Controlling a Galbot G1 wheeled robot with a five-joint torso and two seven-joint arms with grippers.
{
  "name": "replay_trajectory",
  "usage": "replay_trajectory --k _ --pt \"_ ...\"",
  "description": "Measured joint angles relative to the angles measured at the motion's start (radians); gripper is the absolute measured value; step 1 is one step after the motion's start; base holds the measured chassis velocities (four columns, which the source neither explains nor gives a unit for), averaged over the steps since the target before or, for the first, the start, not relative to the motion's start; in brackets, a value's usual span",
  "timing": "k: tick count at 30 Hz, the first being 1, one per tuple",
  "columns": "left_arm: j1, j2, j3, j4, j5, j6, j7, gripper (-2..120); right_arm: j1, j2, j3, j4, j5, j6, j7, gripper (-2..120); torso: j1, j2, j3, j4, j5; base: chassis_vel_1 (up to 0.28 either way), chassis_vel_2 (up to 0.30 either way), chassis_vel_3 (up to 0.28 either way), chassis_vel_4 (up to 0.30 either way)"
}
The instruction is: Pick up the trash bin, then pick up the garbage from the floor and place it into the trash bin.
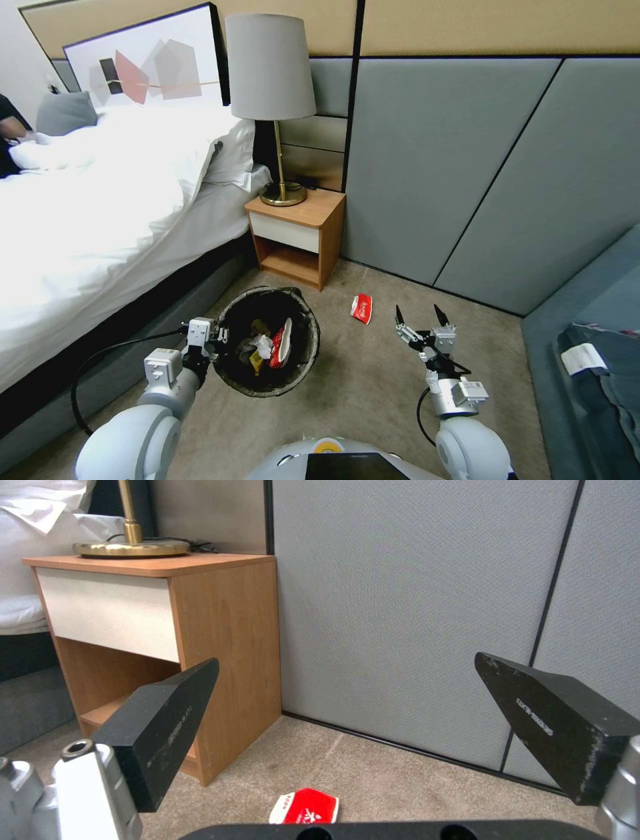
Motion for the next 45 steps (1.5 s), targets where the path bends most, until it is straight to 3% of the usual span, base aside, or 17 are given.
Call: replay_trajectory --k 45 --pt "-0.001 -0.001 0.000 0.000 0.004 -0.002 -0.001 1 0.002 0.008 -0.020 -0.010 -0.012 0.008 0.009 100 0.000 0.000 0.000 0.0000 0.0000 -0.076 0.079 0.081 -0.079"
